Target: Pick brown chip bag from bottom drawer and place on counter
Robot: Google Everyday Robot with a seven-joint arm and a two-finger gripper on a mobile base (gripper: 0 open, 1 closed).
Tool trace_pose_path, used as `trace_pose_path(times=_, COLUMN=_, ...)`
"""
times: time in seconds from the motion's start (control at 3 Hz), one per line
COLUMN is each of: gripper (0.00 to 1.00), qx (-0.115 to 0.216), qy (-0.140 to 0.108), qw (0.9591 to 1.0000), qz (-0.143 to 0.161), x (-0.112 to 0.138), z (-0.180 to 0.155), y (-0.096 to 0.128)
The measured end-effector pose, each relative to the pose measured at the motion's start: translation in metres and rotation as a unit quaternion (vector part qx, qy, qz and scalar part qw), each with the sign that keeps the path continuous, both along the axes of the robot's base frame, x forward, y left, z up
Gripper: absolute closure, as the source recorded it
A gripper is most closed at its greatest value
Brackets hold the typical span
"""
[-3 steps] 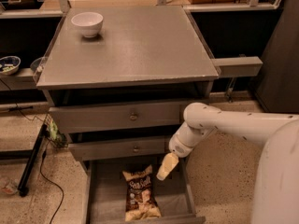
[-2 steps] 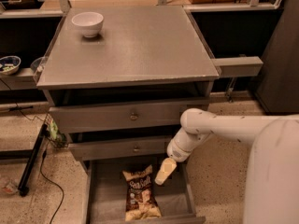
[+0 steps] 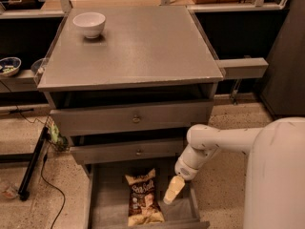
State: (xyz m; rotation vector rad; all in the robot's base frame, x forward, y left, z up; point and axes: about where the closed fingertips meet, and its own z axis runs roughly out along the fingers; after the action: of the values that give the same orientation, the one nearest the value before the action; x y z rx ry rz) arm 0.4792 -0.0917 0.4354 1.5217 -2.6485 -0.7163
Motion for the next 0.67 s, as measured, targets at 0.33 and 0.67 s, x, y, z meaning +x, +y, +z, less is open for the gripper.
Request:
trace_pose_path(times=0.33, gripper=0.00, qx=0.002, qy=0.007, qw=1.0000, qz=-0.004, x=0.007, z=-0.010, y=0.002)
trace_pose_path(times=0.67, gripper=0.00, qx=-0.003, qy=0.019, qw=0.9997, qz=-0.015, x=0.018, z=-0.025, y=0.003)
